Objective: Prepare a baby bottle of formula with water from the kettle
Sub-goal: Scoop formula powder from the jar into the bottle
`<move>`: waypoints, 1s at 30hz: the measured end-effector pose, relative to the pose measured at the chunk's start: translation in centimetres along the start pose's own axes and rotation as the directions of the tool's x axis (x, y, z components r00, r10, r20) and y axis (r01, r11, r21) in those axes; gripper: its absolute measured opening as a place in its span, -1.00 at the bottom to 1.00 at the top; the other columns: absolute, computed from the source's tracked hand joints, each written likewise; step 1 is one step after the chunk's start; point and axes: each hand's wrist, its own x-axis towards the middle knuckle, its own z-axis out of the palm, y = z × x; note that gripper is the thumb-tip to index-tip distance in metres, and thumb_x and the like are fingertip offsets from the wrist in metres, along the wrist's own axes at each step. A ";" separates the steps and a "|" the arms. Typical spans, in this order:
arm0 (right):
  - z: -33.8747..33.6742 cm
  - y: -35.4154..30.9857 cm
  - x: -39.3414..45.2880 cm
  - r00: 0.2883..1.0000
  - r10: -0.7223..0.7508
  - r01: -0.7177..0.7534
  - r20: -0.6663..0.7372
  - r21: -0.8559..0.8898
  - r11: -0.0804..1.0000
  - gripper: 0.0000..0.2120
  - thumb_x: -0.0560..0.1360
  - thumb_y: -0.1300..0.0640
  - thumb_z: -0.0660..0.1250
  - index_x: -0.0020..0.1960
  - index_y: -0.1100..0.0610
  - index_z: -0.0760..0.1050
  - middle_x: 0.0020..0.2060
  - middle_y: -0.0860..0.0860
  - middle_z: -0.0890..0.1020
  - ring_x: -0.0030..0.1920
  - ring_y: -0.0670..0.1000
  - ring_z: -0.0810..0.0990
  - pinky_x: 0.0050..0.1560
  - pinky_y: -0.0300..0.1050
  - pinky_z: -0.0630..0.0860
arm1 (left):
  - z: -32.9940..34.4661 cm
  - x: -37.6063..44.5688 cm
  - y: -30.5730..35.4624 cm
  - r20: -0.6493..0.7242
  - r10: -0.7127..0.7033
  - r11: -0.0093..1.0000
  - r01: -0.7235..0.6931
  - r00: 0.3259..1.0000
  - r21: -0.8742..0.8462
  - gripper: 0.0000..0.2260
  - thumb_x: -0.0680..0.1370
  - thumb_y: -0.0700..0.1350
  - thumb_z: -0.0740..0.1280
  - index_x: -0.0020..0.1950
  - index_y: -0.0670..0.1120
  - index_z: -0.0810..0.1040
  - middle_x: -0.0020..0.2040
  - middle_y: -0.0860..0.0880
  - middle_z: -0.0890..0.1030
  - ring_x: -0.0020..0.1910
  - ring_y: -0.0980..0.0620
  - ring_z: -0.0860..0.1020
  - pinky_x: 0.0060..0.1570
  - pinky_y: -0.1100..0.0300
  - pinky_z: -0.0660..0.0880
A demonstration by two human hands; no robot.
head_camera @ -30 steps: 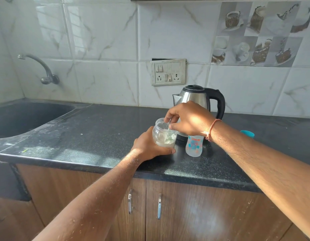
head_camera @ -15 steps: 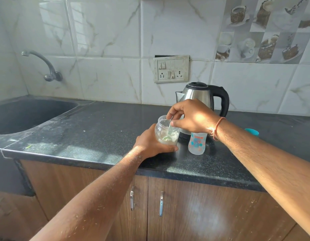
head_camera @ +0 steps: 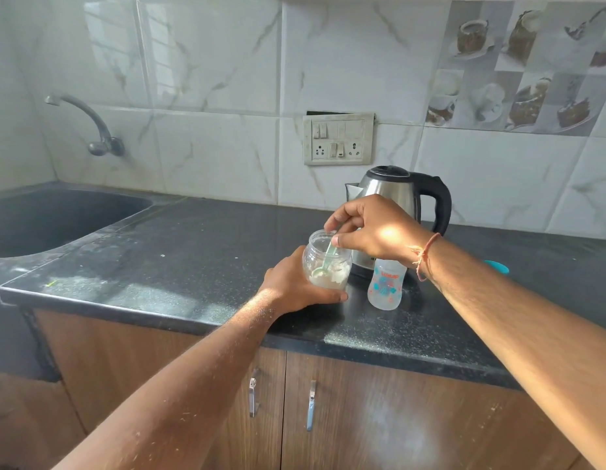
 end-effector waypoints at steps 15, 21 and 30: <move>-0.5 0.5 1.0 0.926 0.351 -0.292 -0.141 0.323 0.900 -0.87 0.50 0.31 0.58 0.01 0.15 0.74 -0.15 0.09 0.80 -0.56 -0.09 0.52 -0.58 -0.26 0.29 | -0.1 -0.1 0.3 -0.004 -0.007 1.000 0.007 1.000 -0.001 -0.08 0.09 0.51 0.63 0.40 0.32 0.48 0.20 0.31 0.70 0.27 0.11 0.67 0.44 -0.17 0.53; -1.4 1.7 0.7 0.884 0.444 -0.338 -0.149 0.451 0.826 -0.87 0.52 0.34 0.56 0.03 0.20 0.73 -0.10 0.16 0.80 -0.56 -0.09 0.51 -0.59 -0.27 0.29 | -0.1 0.0 0.1 -0.008 0.002 1.000 -0.002 1.000 0.006 -0.10 0.10 0.53 0.63 0.38 0.33 0.49 0.19 0.31 0.71 0.25 0.12 0.67 0.44 -0.17 0.53; -4.3 3.7 -1.8 0.843 0.497 -0.278 -0.205 0.626 0.729 -0.86 0.55 0.29 0.56 0.09 0.17 0.73 -0.11 0.13 0.82 -0.45 -0.05 0.65 -0.51 -0.25 0.57 | -0.1 0.1 -0.1 -0.010 -0.009 1.000 0.009 1.000 0.002 -0.12 0.09 0.54 0.63 0.35 0.32 0.51 0.16 0.36 0.70 0.24 0.16 0.67 0.45 -0.15 0.53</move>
